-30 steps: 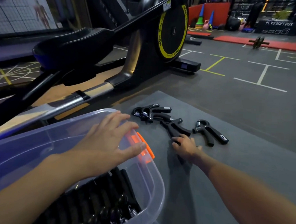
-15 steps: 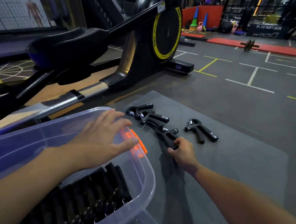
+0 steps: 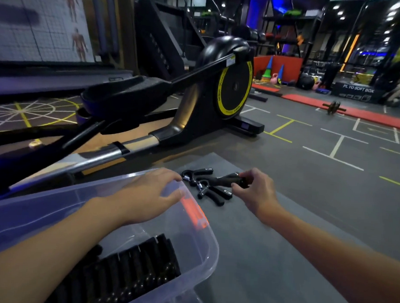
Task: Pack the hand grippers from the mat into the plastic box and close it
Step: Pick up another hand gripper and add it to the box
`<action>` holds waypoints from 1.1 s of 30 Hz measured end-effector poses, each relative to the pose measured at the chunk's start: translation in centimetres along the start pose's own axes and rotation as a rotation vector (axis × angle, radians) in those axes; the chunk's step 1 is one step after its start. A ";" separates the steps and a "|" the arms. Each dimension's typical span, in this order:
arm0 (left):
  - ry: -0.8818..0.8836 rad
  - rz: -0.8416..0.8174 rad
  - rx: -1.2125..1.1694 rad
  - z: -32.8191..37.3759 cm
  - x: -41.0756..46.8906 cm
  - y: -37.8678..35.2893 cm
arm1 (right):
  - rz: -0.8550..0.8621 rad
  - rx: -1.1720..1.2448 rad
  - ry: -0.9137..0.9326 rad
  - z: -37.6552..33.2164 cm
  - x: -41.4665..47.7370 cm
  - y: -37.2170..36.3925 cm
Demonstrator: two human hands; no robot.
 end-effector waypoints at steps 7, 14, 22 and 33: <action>0.103 0.168 -0.060 -4.2 -4.1 4.5 | -0.218 0.216 0.152 -11.1 -3.0 -3.3; 0.206 0.270 -0.247 -9.2 -7.1 5.8 | -0.489 0.238 0.385 -17.5 -9.4 -7.9; 0.290 0.147 -0.653 -13.1 -8.9 3.0 | -0.646 0.327 0.546 -19.7 -13.0 -10.8; 0.333 0.161 -0.922 -13.8 -9.3 2.7 | -0.755 0.248 0.601 -20.0 -13.1 -11.9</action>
Point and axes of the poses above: each hand's wrist, its own x-axis towards the middle knuckle, its own y-axis out of the back of the hand, z = x × y, the point moved 10 cm from there along x, towards the middle knuckle, and after that the axes turned 15 degrees about x, right-handed, at the moved point
